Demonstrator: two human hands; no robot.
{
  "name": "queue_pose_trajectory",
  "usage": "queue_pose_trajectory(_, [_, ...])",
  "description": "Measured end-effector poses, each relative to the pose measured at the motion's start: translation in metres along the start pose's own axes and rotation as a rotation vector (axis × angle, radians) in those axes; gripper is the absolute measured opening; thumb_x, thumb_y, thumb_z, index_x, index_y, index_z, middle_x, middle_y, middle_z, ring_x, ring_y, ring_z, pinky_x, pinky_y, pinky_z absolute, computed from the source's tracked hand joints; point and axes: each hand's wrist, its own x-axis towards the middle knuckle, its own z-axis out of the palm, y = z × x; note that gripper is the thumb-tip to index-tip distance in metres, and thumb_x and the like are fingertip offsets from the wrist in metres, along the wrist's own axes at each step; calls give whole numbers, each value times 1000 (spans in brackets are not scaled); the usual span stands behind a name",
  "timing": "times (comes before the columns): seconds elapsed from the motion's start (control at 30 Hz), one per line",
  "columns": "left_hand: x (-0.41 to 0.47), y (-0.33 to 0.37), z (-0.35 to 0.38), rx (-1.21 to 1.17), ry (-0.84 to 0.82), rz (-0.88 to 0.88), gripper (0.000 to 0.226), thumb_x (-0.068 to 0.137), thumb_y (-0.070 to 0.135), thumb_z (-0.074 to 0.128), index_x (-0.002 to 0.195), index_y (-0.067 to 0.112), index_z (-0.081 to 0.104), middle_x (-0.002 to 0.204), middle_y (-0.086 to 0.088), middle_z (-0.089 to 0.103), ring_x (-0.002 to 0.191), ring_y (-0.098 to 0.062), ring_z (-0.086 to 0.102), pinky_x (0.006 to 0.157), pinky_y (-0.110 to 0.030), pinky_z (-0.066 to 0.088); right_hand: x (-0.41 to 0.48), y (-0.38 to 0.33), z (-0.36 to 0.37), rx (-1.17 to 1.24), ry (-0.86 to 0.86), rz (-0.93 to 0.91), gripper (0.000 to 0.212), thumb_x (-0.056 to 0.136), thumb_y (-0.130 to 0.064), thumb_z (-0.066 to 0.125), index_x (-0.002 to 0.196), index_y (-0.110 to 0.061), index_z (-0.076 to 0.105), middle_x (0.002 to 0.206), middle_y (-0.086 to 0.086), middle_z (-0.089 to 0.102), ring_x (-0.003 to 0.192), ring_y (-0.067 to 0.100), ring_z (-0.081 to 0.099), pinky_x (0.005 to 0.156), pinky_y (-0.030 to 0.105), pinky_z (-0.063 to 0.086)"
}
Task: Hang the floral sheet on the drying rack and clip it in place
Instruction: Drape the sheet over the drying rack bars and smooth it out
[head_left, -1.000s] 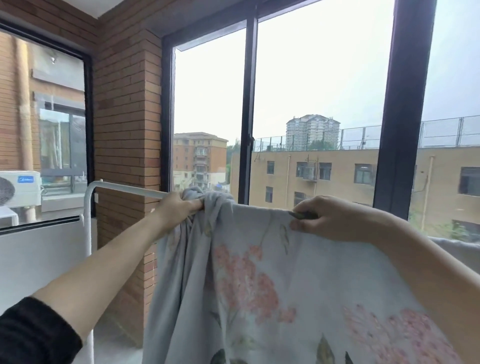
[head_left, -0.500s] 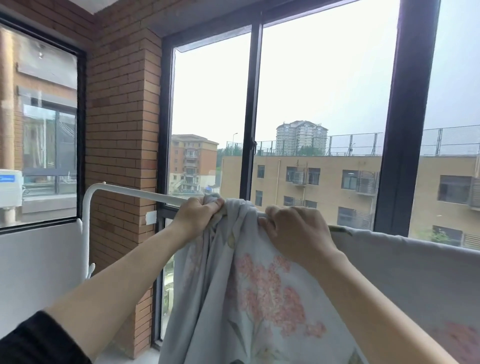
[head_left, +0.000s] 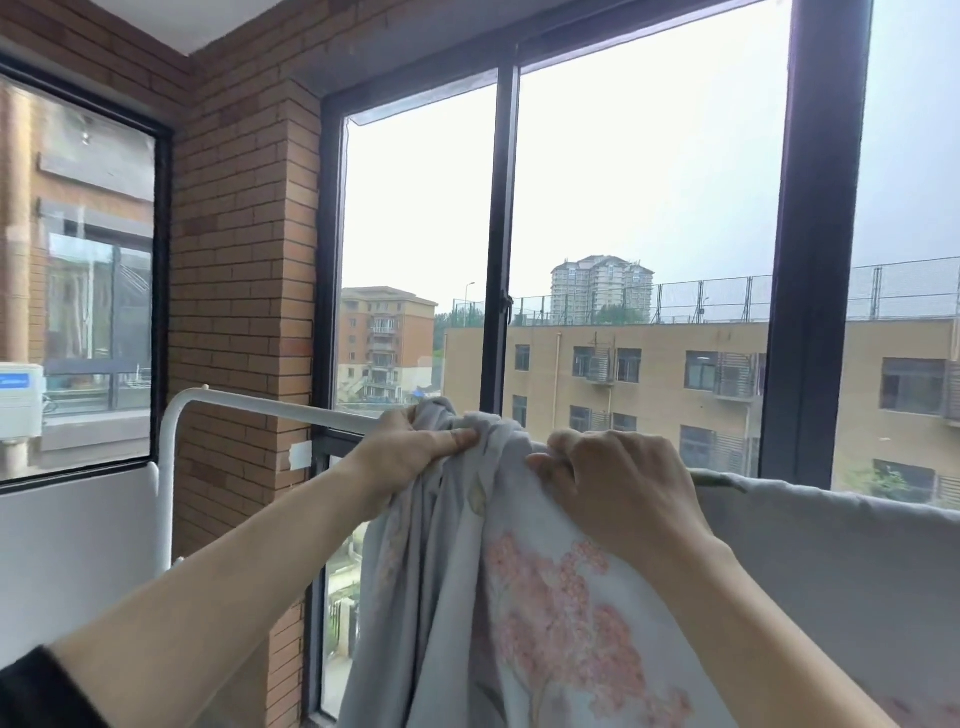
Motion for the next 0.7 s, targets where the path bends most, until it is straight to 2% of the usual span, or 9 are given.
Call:
queue_pose_trajectory(0.07, [8,2,-6,8,54,38,37,69,28,83,95,8,67,99,-16,70,92,-28,68,84,-38,57,0,1,-1,30,-15,-1,37,99,-55,27,81,-29,46,83,-5,68,77,16,64,62,31,31])
queue_pose_trajectory(0.13, [18,3,-13,35,96,76,40,63,35,87,91,14,69,97,-11,71,94,-28,67,86,-41,56,2,0,0,28,-19,-10,34,99,-54,26,80,-30,41,83,-6,68,76,16,63,61,31,30])
queue_pose_trajectory(0.23, [32,-2,-28,28,179,46,41,61,38,85,93,18,70,98,-7,72,92,-25,68,85,-38,55,2,3,3,9,-11,-6,35,99,-55,25,82,-31,44,83,-7,68,75,15,63,60,31,30])
queue_pose_trajectory(0.33, [37,-17,-57,13,341,32,23,76,22,78,96,14,69,96,-6,70,85,-20,65,73,-27,50,-1,11,2,-20,-15,11,38,99,-56,22,82,-29,42,81,-6,68,77,16,64,59,31,31])
queue_pose_trajectory(0.43, [37,-38,-72,89,302,56,15,81,18,74,94,14,69,92,-5,69,89,-24,65,75,-27,50,1,8,3,-34,-26,8,38,98,-57,23,81,-29,42,77,-7,66,73,15,64,58,30,32])
queue_pose_trajectory(0.5, [41,-48,-73,127,271,72,14,81,24,72,93,18,67,93,-4,70,96,-27,65,81,-31,50,5,4,5,-24,-34,17,36,98,-57,27,80,-29,42,77,-7,66,74,16,63,58,30,32])
queue_pose_trajectory(0.57, [45,-51,-74,235,275,73,15,83,31,67,95,23,66,96,-2,70,97,-24,64,79,-29,48,8,2,5,-13,-40,38,36,96,-58,31,79,-29,45,76,-8,66,73,15,63,58,30,35])
queue_pose_trajectory(0.63, [43,-47,-76,281,270,30,30,81,44,67,103,24,64,99,-2,69,97,-22,63,79,-29,46,11,1,1,22,-65,67,41,93,-60,36,77,-25,51,70,-8,63,69,14,61,59,29,43])
queue_pose_trajectory(0.7, [35,-40,-75,243,197,-39,66,67,63,73,117,23,59,105,-3,68,100,-21,63,88,-33,49,18,-3,-2,69,-102,95,44,91,-59,42,75,-21,59,67,-7,61,63,13,59,60,28,48])
